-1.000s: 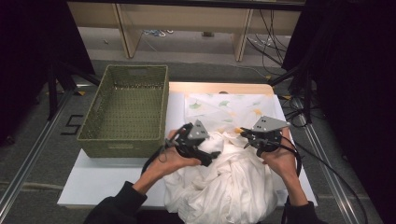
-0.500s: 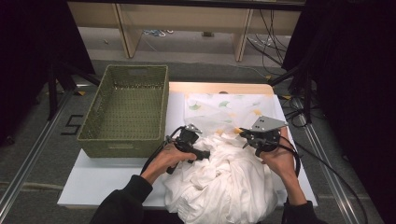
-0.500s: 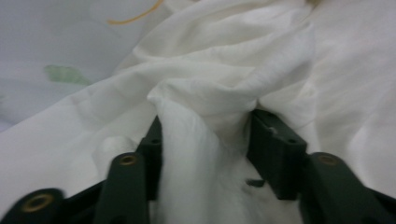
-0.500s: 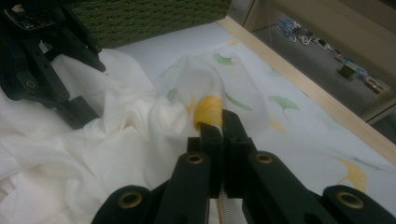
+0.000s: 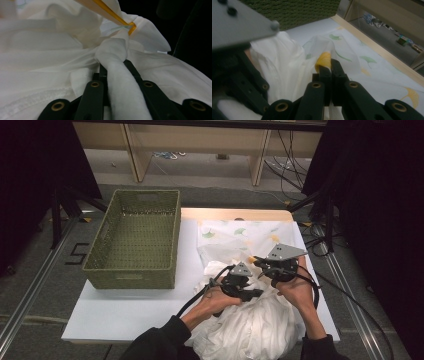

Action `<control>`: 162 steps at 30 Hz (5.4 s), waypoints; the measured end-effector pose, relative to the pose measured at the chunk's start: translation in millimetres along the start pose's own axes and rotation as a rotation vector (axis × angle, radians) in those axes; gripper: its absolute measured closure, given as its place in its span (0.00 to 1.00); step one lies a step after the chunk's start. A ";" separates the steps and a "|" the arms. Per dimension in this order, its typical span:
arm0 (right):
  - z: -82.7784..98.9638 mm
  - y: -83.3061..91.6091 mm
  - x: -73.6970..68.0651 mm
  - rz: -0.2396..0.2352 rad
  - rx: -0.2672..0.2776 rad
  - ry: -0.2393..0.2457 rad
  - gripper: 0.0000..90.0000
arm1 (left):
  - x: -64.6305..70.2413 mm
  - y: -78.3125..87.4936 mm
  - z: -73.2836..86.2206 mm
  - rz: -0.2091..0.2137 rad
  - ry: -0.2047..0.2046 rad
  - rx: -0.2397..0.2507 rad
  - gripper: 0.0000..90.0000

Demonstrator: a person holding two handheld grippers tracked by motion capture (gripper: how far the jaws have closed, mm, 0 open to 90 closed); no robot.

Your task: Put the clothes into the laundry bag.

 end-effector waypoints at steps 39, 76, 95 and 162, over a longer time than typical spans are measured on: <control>-2.9 3.8 -5.9 -0.013 0.001 0.007 1.00 | -31.1 -6.6 -14.5 -0.155 -0.017 0.040 0.74; -1.7 9.2 -6.3 -0.026 -0.003 0.009 1.00 | -19.2 24.2 -1.2 -0.145 -0.106 0.005 0.93; -1.7 12.9 -5.6 -0.028 -0.002 0.024 1.00 | -57.5 78.2 7.1 -0.322 -0.112 -0.039 0.26; -10.0 16.5 -11.4 -0.034 0.008 0.035 1.00 | -30.6 1.6 -22.2 -0.162 0.010 0.080 0.95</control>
Point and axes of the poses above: each handheld gripper's, and its own axes: y roughly backward along the jaws, z roughly out of its underside, x roughly to its right, the point moved 10 cm from there along -y, roughly forward along the jaws, and after that the axes turned 9 degrees about y, right-handed, at the moved point
